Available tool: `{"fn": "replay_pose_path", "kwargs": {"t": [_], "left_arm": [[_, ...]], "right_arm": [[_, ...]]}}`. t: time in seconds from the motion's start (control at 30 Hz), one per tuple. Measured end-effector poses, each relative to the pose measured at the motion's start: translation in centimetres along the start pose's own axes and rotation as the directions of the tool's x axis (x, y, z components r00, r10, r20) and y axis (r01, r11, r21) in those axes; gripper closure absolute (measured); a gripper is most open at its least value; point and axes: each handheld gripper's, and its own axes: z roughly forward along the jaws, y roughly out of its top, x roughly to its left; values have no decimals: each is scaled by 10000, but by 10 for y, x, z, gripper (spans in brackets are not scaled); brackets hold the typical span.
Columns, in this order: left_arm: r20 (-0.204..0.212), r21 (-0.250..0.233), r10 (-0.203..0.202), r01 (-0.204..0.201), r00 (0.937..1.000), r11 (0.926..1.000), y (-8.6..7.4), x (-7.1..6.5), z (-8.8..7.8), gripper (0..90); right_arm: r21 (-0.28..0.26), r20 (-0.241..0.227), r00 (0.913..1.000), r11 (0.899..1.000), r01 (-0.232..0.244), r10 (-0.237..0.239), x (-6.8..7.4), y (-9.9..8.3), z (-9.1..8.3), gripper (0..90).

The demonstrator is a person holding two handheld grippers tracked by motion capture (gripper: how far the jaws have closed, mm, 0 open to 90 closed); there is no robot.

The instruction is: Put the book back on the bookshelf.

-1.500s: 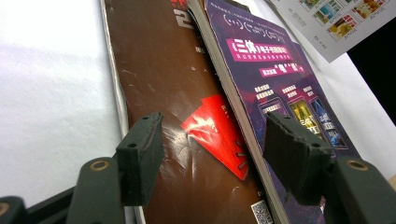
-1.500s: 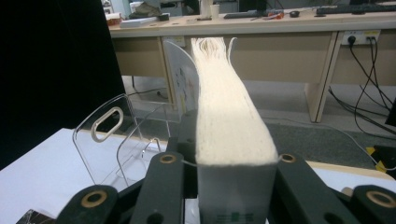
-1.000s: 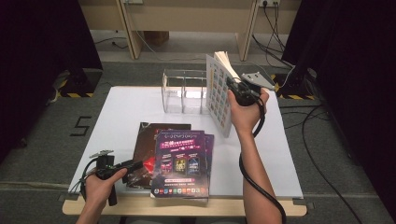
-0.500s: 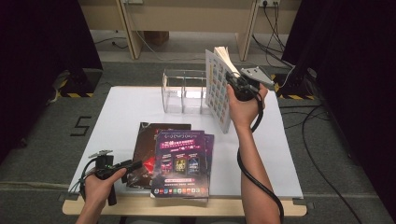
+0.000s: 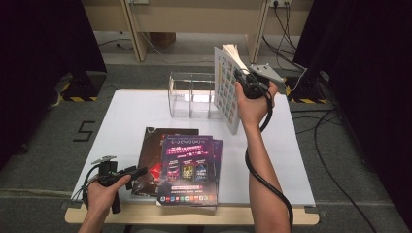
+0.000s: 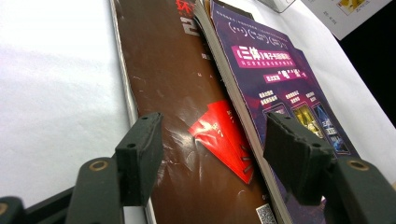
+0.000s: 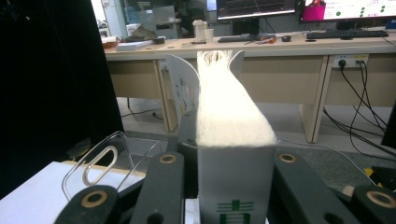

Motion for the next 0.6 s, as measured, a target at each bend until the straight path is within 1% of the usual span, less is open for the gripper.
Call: {"fn": "replay_pose_path", "kwargs": {"t": [0.1, 0.2, 0.27, 0.47, 0.6], "left_arm": [[-3, -4, -24, 24, 10000, 10000, 0, 1, 0, 369], [6, 9, -21, 21, 10000, 10000, 0, 1, 0, 369], [-4, -11, -25, 25, 10000, 10000, 0, 1, 0, 369], [15, -24, -52, 52, 10000, 10000, 0, 1, 0, 368], [6, -21, -55, 55, 10000, 10000, 0, 2, 0, 368]], "right_arm": [[34, 9, 10000, 10000, -92, 92, 0, 2, 2, 744], [9, 40, 10000, 10000, -5, 5, 0, 4, 5, 744], [16, 23, 10000, 10000, -80, 80, 1, 4, 6, 744], [79, 56, 10000, 10000, 17, -18, 2, 5, 12, 744], [74, 85, 9999, 10000, -64, 63, 3, 5, 14, 744]]}}
